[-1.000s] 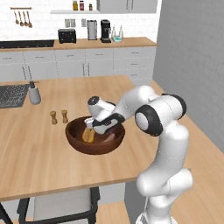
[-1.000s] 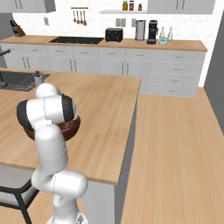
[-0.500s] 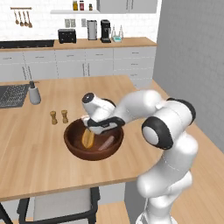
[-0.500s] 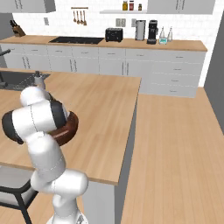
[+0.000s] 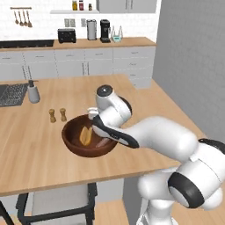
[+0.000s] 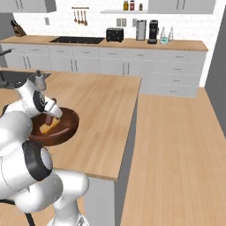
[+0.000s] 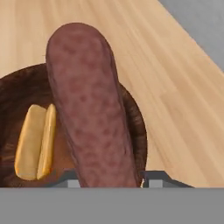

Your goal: Place one bun and one sausage from the bowl on each plate.

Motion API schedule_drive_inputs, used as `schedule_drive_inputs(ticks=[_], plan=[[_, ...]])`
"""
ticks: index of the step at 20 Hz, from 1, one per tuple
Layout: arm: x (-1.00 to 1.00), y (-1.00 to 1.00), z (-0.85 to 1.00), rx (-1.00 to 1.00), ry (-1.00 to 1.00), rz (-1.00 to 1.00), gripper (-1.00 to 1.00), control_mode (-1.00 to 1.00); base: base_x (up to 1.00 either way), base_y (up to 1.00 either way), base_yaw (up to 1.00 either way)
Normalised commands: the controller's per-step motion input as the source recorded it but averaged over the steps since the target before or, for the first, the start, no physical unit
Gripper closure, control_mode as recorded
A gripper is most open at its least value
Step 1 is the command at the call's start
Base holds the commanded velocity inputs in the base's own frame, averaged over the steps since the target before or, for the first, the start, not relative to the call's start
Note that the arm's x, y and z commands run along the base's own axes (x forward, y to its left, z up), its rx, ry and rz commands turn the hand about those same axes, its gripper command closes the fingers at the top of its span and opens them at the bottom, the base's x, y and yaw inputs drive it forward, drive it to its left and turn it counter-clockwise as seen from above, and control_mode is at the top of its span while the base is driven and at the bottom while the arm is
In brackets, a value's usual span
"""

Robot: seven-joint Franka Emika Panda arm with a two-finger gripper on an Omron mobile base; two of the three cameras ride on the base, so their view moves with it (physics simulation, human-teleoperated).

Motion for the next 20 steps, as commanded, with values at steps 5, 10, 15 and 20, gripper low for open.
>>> schedule_drive_inputs(ticks=[5, 10, 15, 20], plan=[[0.00, 0.00, 0.00, 0.00, 0.00, 0.00, 1.00, 1.00, -1.00, -0.04, 0.03], [0.00, 0.00, 0.00, 0.00, 0.00, 0.00, 1.00, 1.00, -0.97, 0.74, 0.07], [0.00, 0.00, 0.00, 0.00, 0.00, 0.00, 1.00, 1.00, -0.56, 1.00, 0.08], [0.00, 0.00, 0.00, 0.00, 0.00, 0.00, 1.00, 1.00, -0.11, 1.00, 0.02]])
